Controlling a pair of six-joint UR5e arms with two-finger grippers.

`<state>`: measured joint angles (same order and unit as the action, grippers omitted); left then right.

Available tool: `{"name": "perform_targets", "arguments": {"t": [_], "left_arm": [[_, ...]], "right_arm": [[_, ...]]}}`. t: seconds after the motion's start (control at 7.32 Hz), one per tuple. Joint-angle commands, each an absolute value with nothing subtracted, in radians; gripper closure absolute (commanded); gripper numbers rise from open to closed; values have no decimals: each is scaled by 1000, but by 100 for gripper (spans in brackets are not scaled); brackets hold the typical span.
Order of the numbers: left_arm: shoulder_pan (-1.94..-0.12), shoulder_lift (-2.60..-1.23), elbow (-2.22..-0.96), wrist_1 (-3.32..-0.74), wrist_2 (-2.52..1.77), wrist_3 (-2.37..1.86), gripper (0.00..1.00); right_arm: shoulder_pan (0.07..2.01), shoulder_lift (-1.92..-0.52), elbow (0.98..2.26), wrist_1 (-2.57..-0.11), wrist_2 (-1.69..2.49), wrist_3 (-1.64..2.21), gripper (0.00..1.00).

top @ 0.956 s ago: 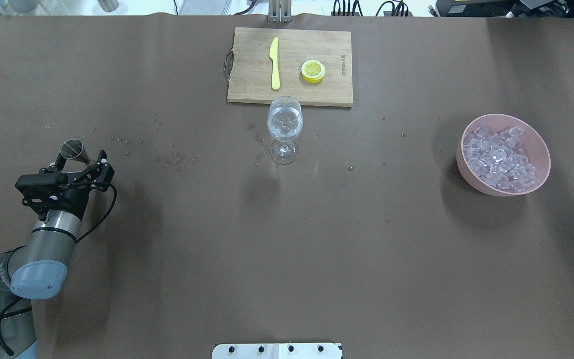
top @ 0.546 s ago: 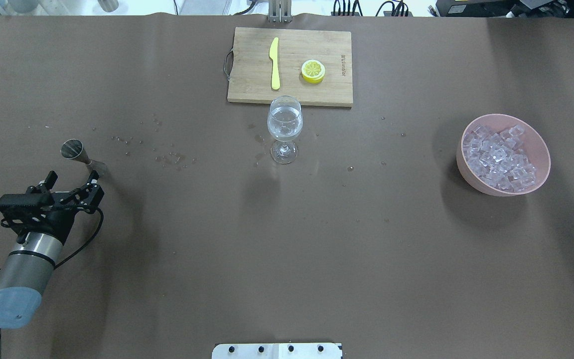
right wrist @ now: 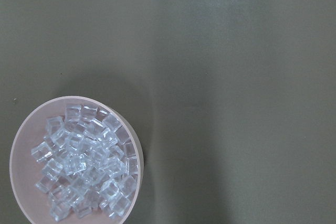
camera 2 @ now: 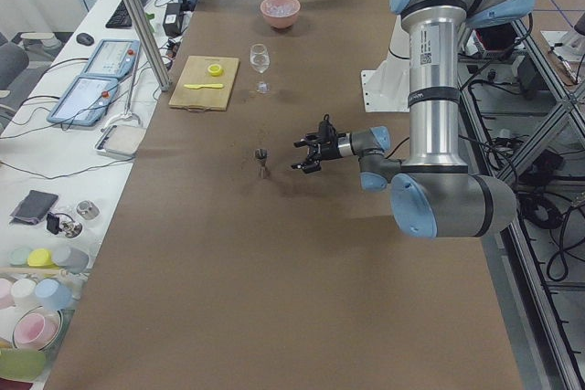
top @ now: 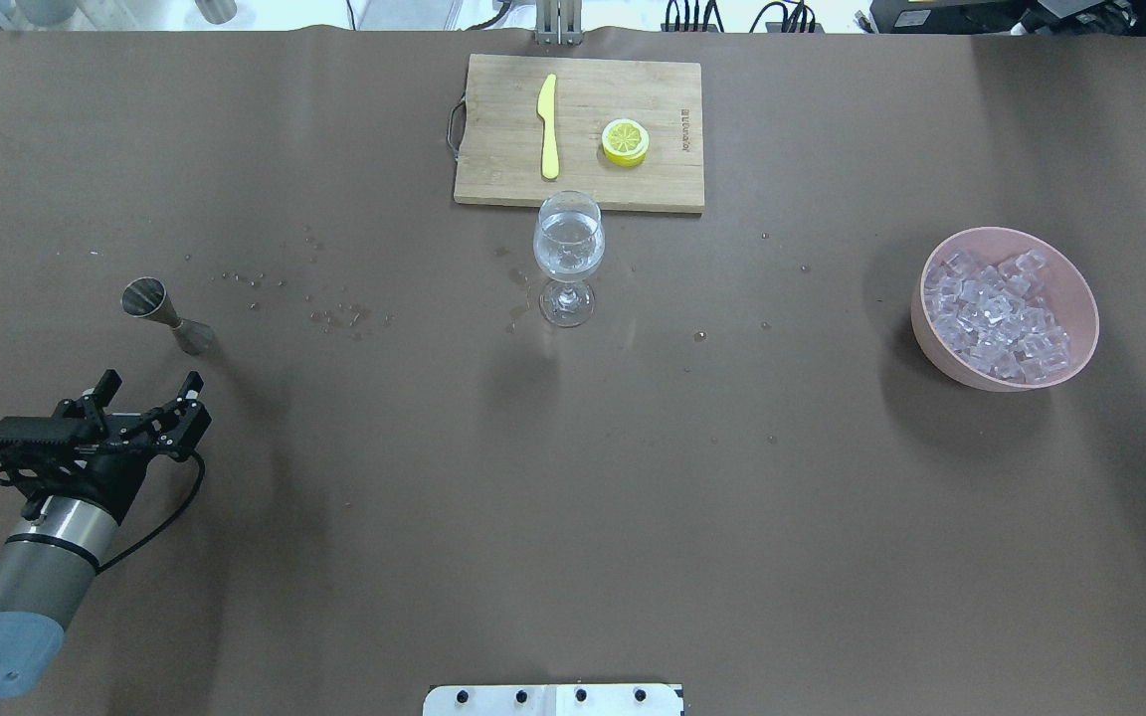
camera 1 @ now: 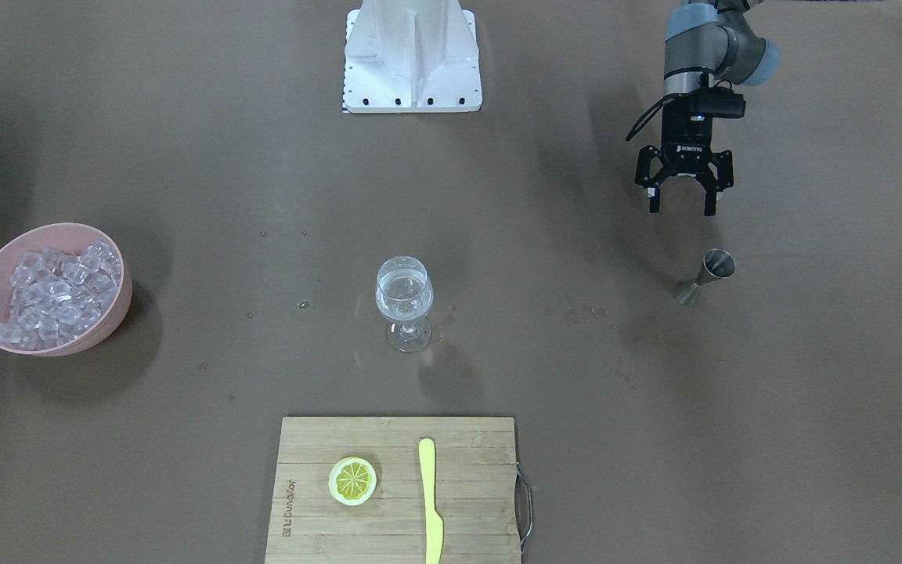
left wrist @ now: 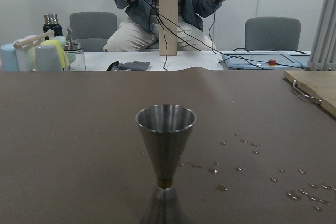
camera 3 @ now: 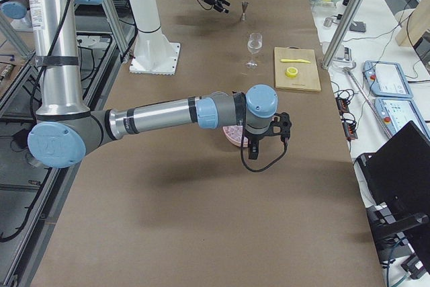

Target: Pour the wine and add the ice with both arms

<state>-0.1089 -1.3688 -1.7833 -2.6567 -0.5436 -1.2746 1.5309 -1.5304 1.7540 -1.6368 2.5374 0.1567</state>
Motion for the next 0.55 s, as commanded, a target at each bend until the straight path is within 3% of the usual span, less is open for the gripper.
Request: {"name": "perform_targets", "arguments": {"t": [0.0, 0.41], "left_arm": [[-86, -1327, -1891, -2651, -584, -1273, 2], [-84, -1321, -2086, -2642, -632, -1273, 2]], "right_arm": [[1531, -1531, 1755, -1637, 2537, 158, 0], [1531, -1520, 1752, -1638, 2536, 156, 0]]}}
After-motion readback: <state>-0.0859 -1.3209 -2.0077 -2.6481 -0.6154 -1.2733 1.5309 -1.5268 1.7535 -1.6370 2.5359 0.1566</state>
